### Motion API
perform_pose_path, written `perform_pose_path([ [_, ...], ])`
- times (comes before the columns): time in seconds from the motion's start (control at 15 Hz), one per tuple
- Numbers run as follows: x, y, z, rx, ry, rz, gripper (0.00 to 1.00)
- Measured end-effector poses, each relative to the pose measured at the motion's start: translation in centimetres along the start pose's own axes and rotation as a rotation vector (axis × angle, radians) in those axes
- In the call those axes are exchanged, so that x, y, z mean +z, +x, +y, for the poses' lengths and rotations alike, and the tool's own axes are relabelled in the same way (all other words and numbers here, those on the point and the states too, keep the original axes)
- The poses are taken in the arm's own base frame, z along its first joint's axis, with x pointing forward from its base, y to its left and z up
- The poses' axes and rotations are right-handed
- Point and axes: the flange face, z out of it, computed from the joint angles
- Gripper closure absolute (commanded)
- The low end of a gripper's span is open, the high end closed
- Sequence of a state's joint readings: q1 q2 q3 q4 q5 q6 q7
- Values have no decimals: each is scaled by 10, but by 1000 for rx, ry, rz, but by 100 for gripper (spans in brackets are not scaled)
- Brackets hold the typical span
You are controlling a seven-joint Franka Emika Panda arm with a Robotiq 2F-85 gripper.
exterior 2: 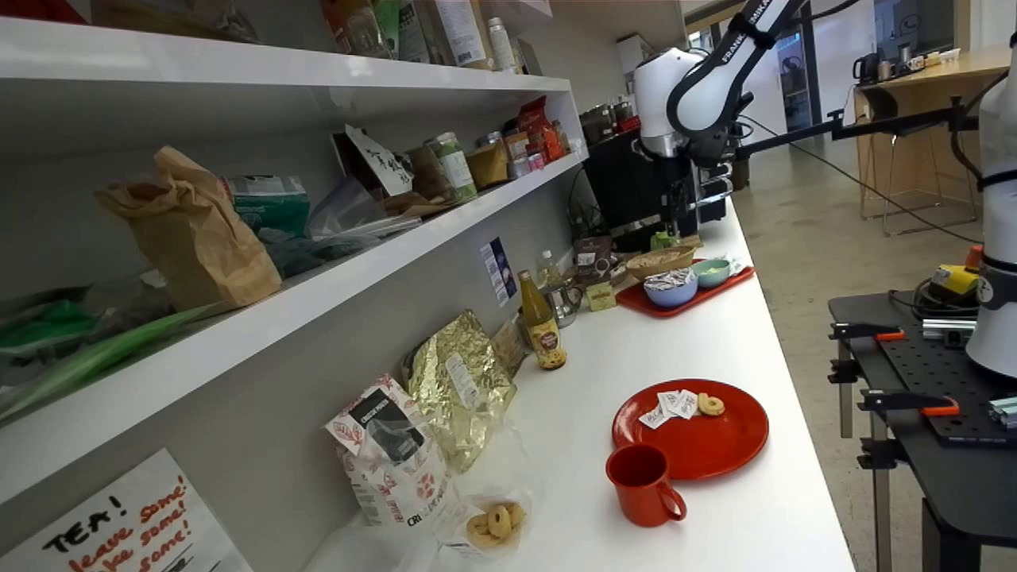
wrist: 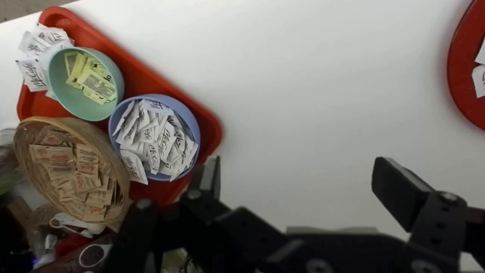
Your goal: Put the orange cup on the orange plate
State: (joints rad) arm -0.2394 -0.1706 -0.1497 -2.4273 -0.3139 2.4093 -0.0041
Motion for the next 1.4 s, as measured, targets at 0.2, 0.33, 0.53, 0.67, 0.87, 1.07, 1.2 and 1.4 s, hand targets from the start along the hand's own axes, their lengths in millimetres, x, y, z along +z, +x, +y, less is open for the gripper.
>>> perform_pose_path([
  [0.2,6,12,-23,-29,22,11,0],
  [0.33,10,26,-51,-54,53,27,0],
  [0.53,13,48,-104,-103,113,55,0],
  [0.67,13,58,-143,-153,160,69,0],
  [0.87,10,66,-201,-243,218,74,0],
  [1.07,8,67,-250,-331,247,76,0],
  [1.2,7,68,-276,-375,258,78,0],
  [1.4,4,68,-315,-437,276,84,0],
])
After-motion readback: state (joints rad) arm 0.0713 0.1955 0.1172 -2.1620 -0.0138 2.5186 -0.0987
